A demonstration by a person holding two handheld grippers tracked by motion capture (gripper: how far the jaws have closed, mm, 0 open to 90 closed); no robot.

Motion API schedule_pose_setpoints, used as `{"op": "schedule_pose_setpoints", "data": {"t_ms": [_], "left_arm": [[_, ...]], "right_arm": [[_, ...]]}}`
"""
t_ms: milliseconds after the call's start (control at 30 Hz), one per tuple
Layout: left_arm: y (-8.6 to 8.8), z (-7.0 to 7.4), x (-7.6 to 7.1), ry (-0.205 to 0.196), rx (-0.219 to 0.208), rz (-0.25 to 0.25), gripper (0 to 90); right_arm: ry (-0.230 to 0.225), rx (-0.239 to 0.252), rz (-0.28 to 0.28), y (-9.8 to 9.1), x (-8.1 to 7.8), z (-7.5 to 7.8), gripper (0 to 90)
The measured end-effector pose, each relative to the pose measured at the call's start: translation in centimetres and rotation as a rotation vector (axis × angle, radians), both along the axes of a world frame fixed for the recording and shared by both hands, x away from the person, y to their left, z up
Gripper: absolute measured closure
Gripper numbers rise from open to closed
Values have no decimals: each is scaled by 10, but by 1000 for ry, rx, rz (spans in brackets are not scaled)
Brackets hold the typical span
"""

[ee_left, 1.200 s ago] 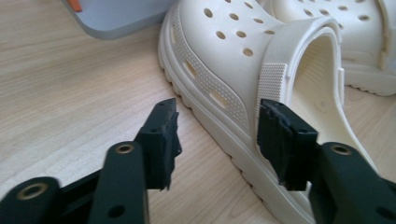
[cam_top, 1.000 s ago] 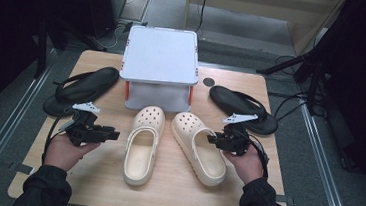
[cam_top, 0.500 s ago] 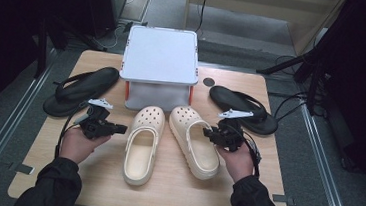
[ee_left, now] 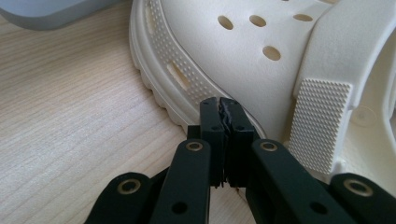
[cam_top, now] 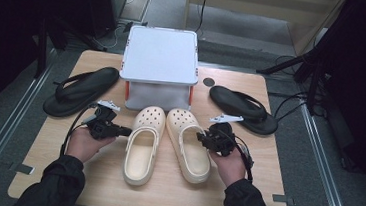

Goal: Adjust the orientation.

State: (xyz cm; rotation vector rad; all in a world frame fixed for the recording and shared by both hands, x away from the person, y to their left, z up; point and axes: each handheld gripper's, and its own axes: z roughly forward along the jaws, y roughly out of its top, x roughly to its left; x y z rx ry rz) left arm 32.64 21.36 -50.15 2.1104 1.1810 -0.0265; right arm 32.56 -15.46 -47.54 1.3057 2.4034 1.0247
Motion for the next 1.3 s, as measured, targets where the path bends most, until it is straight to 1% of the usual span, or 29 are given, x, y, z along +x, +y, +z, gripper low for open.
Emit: {"op": "schedule_pose_setpoints", "data": {"t_ms": [100, 133, 300, 367, 433, 467, 500, 533, 633, 667, 700, 767, 800, 867, 933, 967, 1000, 1033, 1067, 1100, 1133, 1167, 1200, 1233, 1267, 1300], "left_arm": [[0, 0, -1, 3, -3, -4, 892], [-1, 0, -1, 9, -5, -5, 892], [-4, 1, -4, 12, 1, -36, 888], [-9, 0, -8, 18, 2, -57, 888], [-10, 0, -9, 19, -6, -63, 886], [-13, 0, -10, 25, -3, -81, 885], [-13, 0, -10, 25, -3, -81, 882], [-17, 1, -12, 25, 3, -103, 882], [-22, 1, -15, 24, 9, -117, 875], [-24, 2, -16, 17, 22, -123, 874], [-24, 2, -16, 17, 22, -123, 874], [-23, 1, -15, 25, 15, -119, 873], [-22, 2, -15, 35, 10, -108, 865], [-22, 2, -14, 41, 7, -106, 849], [-19, 5, -14, 36, -30, -82, 815], [-19, 5, -14, 36, -30, -82, 805], [-14, 10, -14, 29, -62, -73, 795], [-13, 13, -14, 25, -68, -63, 787], [-11, 16, -14, 20, -76, -59, 783], [-11, 16, -14, 20, -76, -59, 782], [-9, 23, -15, 12, -99, -57, 782], [-9, 23, -15, 12, -99, -57, 784], [-7, 30, -15, -3, -111, -58, 786], [-7, 30, -15, -3, -111, -58, 788], [-7, 35, -14, -9, -118, -54, 789], [-7, 35, -14, -9, -118, -54, 790]], "right_arm": [[10, 4, 4, 1, -2, -1, 748], [13, 3, 17, 2, -4, -3, 746], [12, -4, 29, 7, -9, -5, 743], [13, 1, 28, 7, -9, -6, 741], [15, 8, 26, 7, -10, -7, 741], [16, 18, 27, 7, -11, -8, 740], [16, 18, 27, 7, -11, -8, 740], [11, 21, 27, 7, -12, -8, 739], [9, 28, 22, 8, -12, -9, 738], [8, 37, 17, 7, -12, -9, 734], [8, 37, 17, 7, -12, -9, 734], [11, 54, 17, 6, -13, -10, 727], [11, 54, 22, 5, -12, -10, 722], [11, 54, 28, 4, -11, -10, 715], [22, 75, 42, 1, -10, -9, 693], [21, 94, 45, 0, -10, -8, 677], [9, 105, 46, -2, -11, -6, 647], [-8, 115, 45, -3, -11, -3, 632], [-12, 131, 44, -5, -13, 0, 632], [-22, 142, 42, -7, -14, 4, 634], [-26, 155, 41, -9, -15, 7, 639], [-24, 165, 42, -11, -17, 10, 640], [-24, 169, 43, -12, -19, 13, 642], [-24, 169, 43, -12, -19, 13, 642], [-28, 172, 52, -15, -23, 16, 642], [-28, 172, 52, -15, -23, 16, 642]]}}
